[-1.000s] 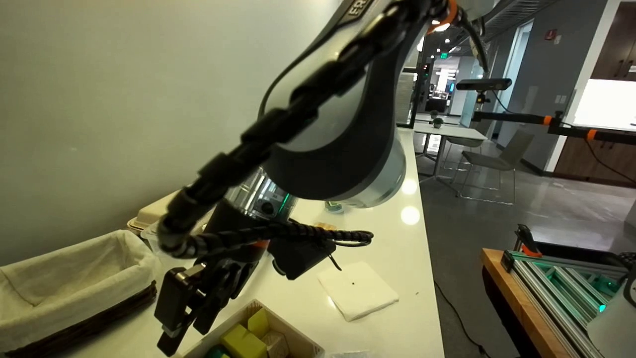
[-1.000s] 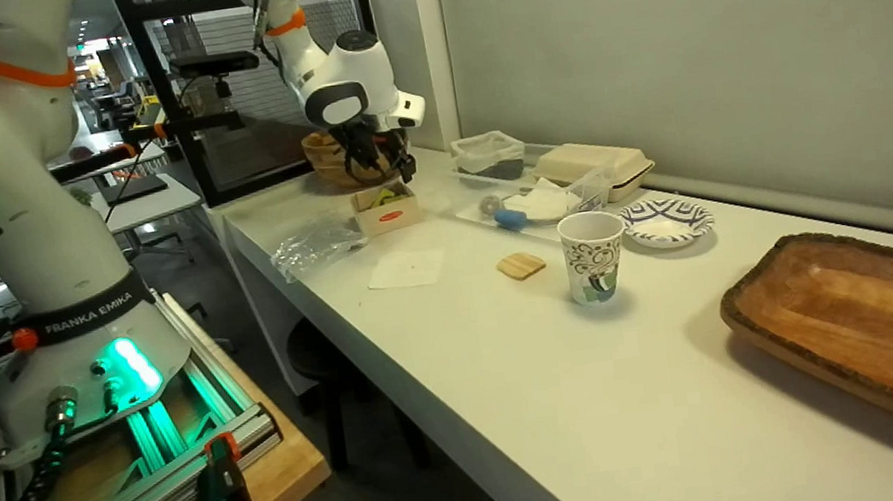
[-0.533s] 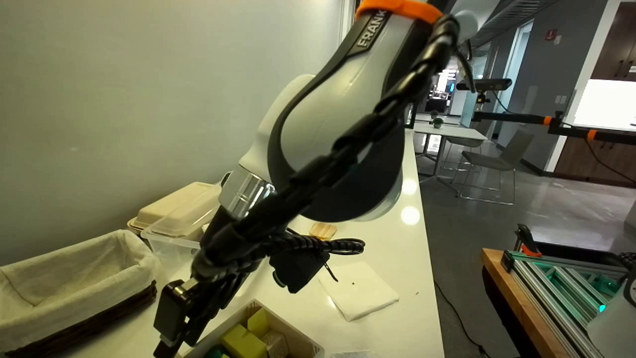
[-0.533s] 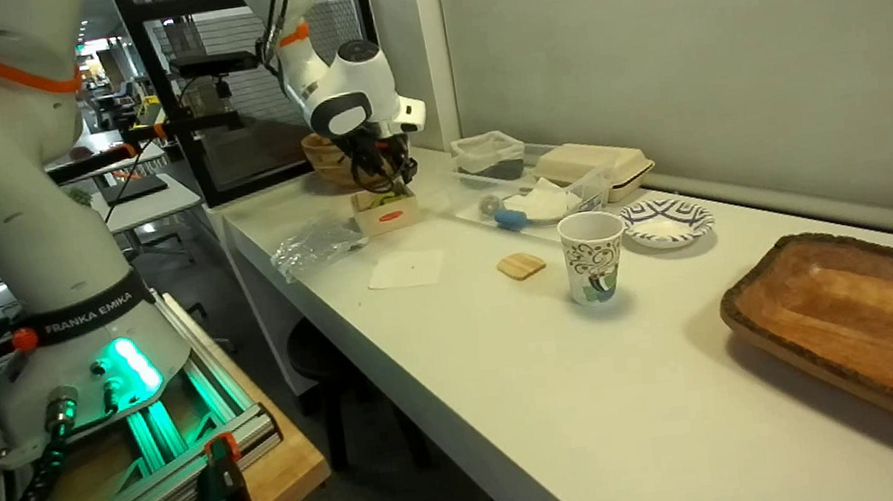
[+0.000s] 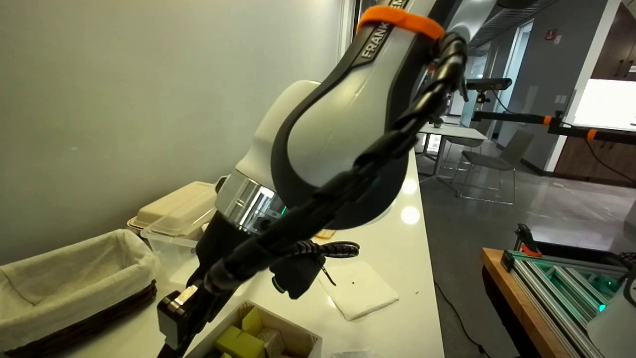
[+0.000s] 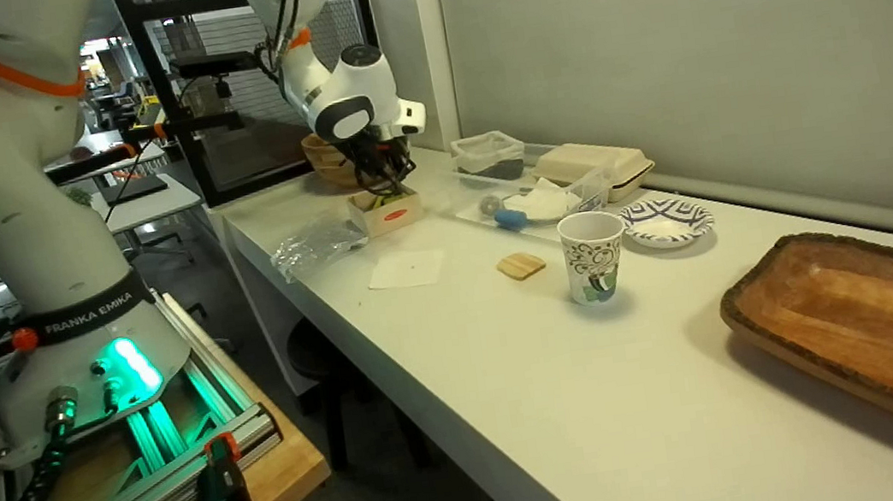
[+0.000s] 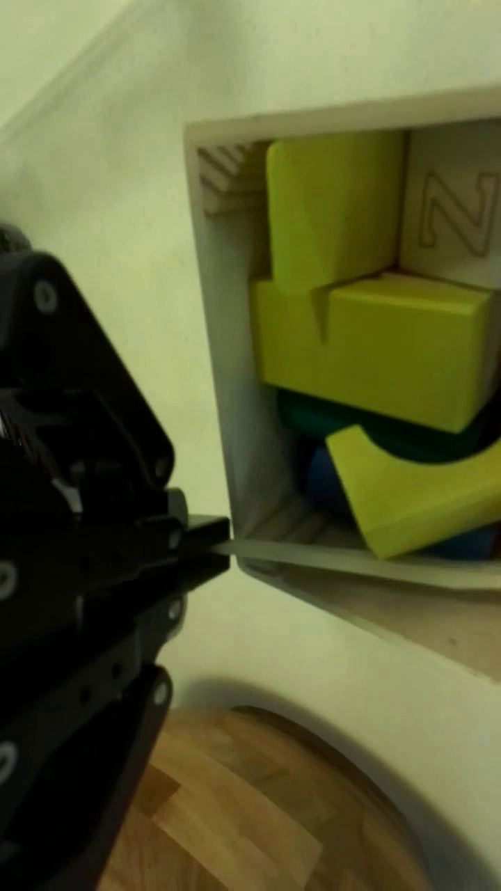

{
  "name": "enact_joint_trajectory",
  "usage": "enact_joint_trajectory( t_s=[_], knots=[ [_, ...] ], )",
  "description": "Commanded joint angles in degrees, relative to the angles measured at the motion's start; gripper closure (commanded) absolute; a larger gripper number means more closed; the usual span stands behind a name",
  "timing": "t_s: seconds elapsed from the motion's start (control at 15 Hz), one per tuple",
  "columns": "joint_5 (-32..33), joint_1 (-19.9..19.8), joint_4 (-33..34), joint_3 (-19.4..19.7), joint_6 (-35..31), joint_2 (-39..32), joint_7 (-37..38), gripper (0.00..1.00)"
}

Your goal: Remove the paper towel and the spoon from the box

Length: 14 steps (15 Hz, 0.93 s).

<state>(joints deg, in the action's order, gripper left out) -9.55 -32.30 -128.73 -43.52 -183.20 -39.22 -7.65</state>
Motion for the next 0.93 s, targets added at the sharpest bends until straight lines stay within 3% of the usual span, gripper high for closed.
enact_joint_trajectory(
  t_s=[0.0,0.53,0.87],
  knots=[
    [2.33,-1.82,0.02,-2.31,-0.72,-1.15,1.5,0.99],
    [-0.16,-2.96,-2.88,-4.83,2.13,5.98,6.77,0.99],
    [-2.74,-7.58,-7.5,-9.19,1.89,13.62,11.71,0.99]
  ],
)
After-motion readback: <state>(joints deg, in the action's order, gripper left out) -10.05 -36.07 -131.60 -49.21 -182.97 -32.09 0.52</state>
